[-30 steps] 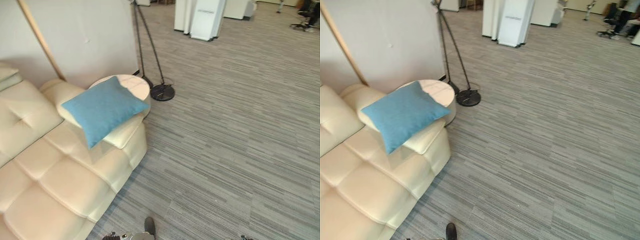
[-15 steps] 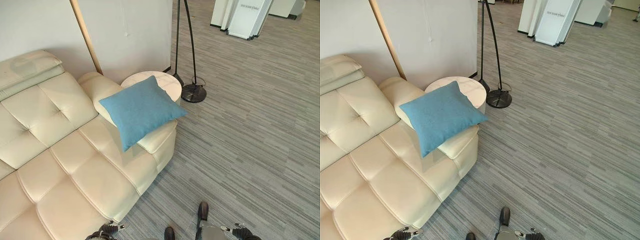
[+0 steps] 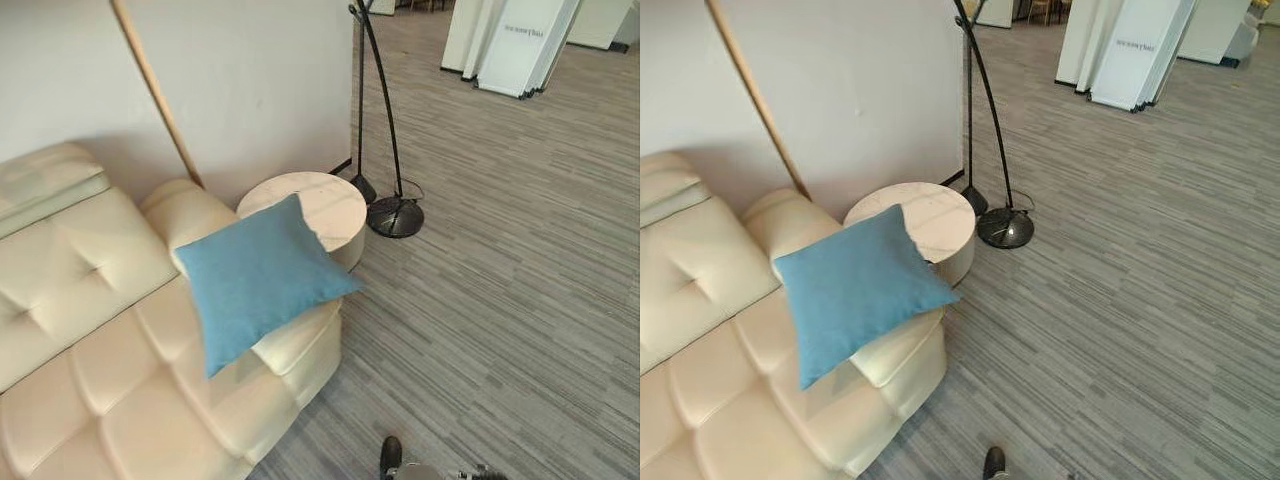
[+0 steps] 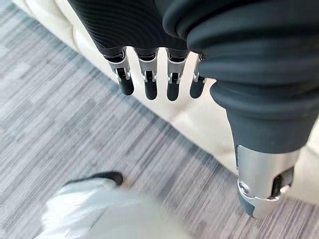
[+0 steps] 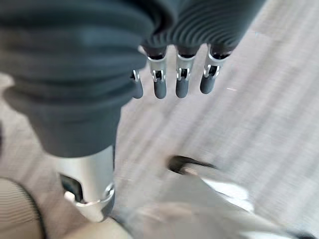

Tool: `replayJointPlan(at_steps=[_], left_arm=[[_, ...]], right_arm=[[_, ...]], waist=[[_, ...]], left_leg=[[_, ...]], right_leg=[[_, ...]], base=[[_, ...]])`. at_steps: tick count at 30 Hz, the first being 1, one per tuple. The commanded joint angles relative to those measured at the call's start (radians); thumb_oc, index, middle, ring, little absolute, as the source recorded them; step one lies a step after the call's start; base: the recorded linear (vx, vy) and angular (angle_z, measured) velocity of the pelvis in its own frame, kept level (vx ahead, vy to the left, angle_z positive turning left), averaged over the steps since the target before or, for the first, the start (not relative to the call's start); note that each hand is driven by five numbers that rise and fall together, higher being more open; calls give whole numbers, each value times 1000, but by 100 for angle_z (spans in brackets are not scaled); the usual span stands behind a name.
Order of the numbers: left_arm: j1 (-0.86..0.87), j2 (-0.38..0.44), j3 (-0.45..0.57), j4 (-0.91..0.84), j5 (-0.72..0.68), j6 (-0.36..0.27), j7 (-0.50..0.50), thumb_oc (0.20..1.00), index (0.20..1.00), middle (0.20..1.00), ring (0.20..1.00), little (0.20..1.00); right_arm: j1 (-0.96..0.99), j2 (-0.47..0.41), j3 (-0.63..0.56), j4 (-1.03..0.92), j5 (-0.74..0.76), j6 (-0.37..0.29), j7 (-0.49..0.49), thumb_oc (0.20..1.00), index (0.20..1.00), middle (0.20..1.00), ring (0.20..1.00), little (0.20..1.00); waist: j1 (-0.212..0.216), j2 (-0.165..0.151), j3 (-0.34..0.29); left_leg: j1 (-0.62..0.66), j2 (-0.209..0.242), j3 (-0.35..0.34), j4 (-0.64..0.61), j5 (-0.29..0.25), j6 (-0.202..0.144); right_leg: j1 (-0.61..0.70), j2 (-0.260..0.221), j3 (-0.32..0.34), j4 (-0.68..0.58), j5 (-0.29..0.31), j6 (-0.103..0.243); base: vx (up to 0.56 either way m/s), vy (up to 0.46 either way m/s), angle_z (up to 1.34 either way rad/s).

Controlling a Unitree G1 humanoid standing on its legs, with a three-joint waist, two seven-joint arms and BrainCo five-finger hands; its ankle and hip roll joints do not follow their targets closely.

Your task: Pick up all the scattered cushions and arrange them neatly on the sofa.

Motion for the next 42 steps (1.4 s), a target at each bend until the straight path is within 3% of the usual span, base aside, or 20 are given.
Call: replayJointPlan(at_steps=[1, 4, 6, 7, 8, 11, 12, 13, 14, 16, 18, 19, 21, 22, 23, 25, 28, 34, 42], left_arm=[[-89, 44, 10, -63, -65, -21, 11, 1000, 1000, 1000, 1000, 1000], [-91, 41, 5, -65, -65, -22, 11, 1000, 1000, 1000, 1000, 1000], [-93, 37, -2, -66, -61, -22, 9, 1000, 1000, 1000, 1000, 1000], [-94, 35, -6, -70, -57, -22, 10, 1000, 1000, 1000, 1000, 1000], [-94, 35, -6, -70, -57, -22, 10, 1000, 1000, 1000, 1000, 1000], [-99, 39, -13, -80, -51, -20, 14, 1000, 1000, 1000, 1000, 1000], [-97, 40, -11, -82, -51, -20, 14, 1000, 1000, 1000, 1000, 1000], [-89, 42, -6, -83, -48, -18, 16, 1000, 1000, 1000, 1000, 1000], [-73, 44, 10, -77, -49, -13, 15, 1000, 1000, 1000, 1000, 1000], [-59, 47, 18, -68, -40, -8, 11, 1000, 1000, 1000, 1000, 1000], [-43, 56, 37, -52, -37, 0, 3, 1000, 1000, 1000, 1000, 1000], [-41, 67, 45, -43, -38, 4, -1, 1000, 1000, 1000, 1000, 1000], [-45, 74, 51, -38, -40, 7, -1, 1000, 1000, 1000, 1000, 1000], [-54, 86, 50, -37, -40, 7, 6, 1000, 1000, 1000, 1000, 1000], [-59, 89, 50, -37, -48, 5, 8, 1000, 1000, 1000, 1000, 1000], [-76, 94, 50, -33, -66, -5, 16, 1000, 1000, 1000, 1000, 1000], [-95, 96, 39, -41, -86, -17, 24, 1000, 1000, 1000, 1000, 1000], [-87, 75, 45, -60, -117, -21, 16, 1000, 1000, 1000, 1000, 1000], [-64, 19, 81, -60, -252, -10, 3, 1000, 1000, 1000, 1000, 1000]], right_arm=[[-44, -38, 11, 23, 21, -15, -17, 1000, 1000, 1000, 1000, 1000], [-47, -42, 12, 22, 22, -16, -19, 1000, 1000, 1000, 1000, 1000], [-51, -51, 14, 19, 26, -19, -19, 1000, 1000, 1000, 1000, 1000], [-53, -56, 11, 13, 27, -20, -25, 1000, 1000, 1000, 1000, 1000], [-53, -56, 11, 13, 27, -20, -25, 1000, 1000, 1000, 1000, 1000], [-44, -55, 9, 7, 27, -15, -40, 1000, 1000, 1000, 1000, 1000], [-41, -53, 9, 8, 24, -14, -43, 1000, 1000, 1000, 1000, 1000], [-37, -47, 12, 11, 17, -10, -47, 1000, 1000, 1000, 1000, 1000], [-30, -38, 25, 12, 0, -7, -44, 1000, 1000, 1000, 1000, 1000], [-25, -27, 34, 16, -15, -7, -43, 1000, 1000, 1000, 1000, 1000], [-19, -7, 33, 16, -19, -5, -37, 1000, 1000, 1000, 1000, 1000], [-17, 6, 34, 16, -24, -3, -28, 1000, 1000, 1000, 1000, 1000], [-20, 15, 36, 13, -28, 0, -22, 1000, 1000, 1000, 1000, 1000], [-30, 24, 31, -4, -20, -4, -22, 1000, 1000, 1000, 1000, 1000], [-33, 30, 32, -6, -13, -6, -22, 1000, 1000, 1000, 1000, 1000], [-37, 34, 33, -3, 8, -10, -24, 1000, 1000, 1000, 1000, 1000], [-36, 35, 31, 7, 29, -6, -24, 1000, 1000, 1000, 1000, 1000], [-25, 27, 34, 22, 11, -4, -27, 1000, 1000, 1000, 1000, 1000], [11, 19, -4, 81, 19, -2, -51, 1000, 1000, 1000, 1000, 1000]], waist=[[18, -17, 74], [25, -18, 82], [39, -24, 89], [45, -17, 93], [46, -17, 94], [52, 10, 104], [55, 13, 99], [66, 14, 100], [78, 19, 88], [88, 15, 71], [105, -9, 50], [113, -27, 50], [109, -31, 64], [95, -28, 82], [88, -25, 87], [71, -18, 87], [46, -31, 91], [51, -41, 47], [30, -35, 32]], left_leg=[[-74, 122, 31, 62, 156, -20], [-110, 97, 39, 68, 128, -13], [-170, 58, 89, 9, 67, 4], [-217, 58, 148, -70, 72, 2], [-215, 58, 149, -72, 72, 2], [-250, 114, 283, -248, 219, -37], [-253, 122, 304, -266, 226, -49], [-272, 144, 348, -289, 275, -47], [-238, 145, 368, -345, 281, -38], [-220, 139, 366, -372, 289, -33], [-211, 115, 352, -356, 260, -12], [-185, 84, 325, -347, 206, 4], [-161, 62, 304, -339, 168, 31], [-161, 51, 282, -336, 165, 60], [-149, 47, 262, -347, 161, 62], [-140, 39, 200, -366, 161, 53], [-129, 15, 137, -376, 157, 47], [-105, 30, 126, -411, 174, 23], [-56, 66, 122, -457, 196, -9]], right_leg=[[29, -36, 52, -32, -114, 129], [44, -34, 52, -37, -123, 129], [70, -40, 40, -43, -142, 135], [89, -39, 27, -48, -157, 138], [90, -39, 28, -47, -158, 138], [159, -16, -30, -59, -188, 140], [181, -12, -39, -65, -205, 147], [207, -9, -66, -73, -207, 144], [226, -1, -76, -71, -213, 148], [246, -3, -96, -75, -224, 154], [255, -29, -109, -26, -243, 162], [241, -66, -111, 99, -268, 180], [184, -114, -110, 250, -258, 211], [92, -133, -66, 391, -190, 228], [61, -120, -25, 405, -199, 222], [38, -78, 73, 260, -219, 198], [32, -50, 208, 95, -170, 205], [121, -45, 181, -53, -139, 203], [185, -15, 154, -117, -148, 187]], base=[[130, -176, -13], [123, -113, 24], [168, -68, -7], [133, -26, 34], [125, 2, 57], [182, 12, 25], [275, 68, 58], [300, 127, 73], [233, 147, 60], [216, 144, 20], [245, 173, 46], [177, 185, 55], [65, 202, 82], [-47, 147, 104], [-12, 52, 111], [106, -96, 73], [89, -109, 88], [75, -115, 28], [50, -93, 2]])
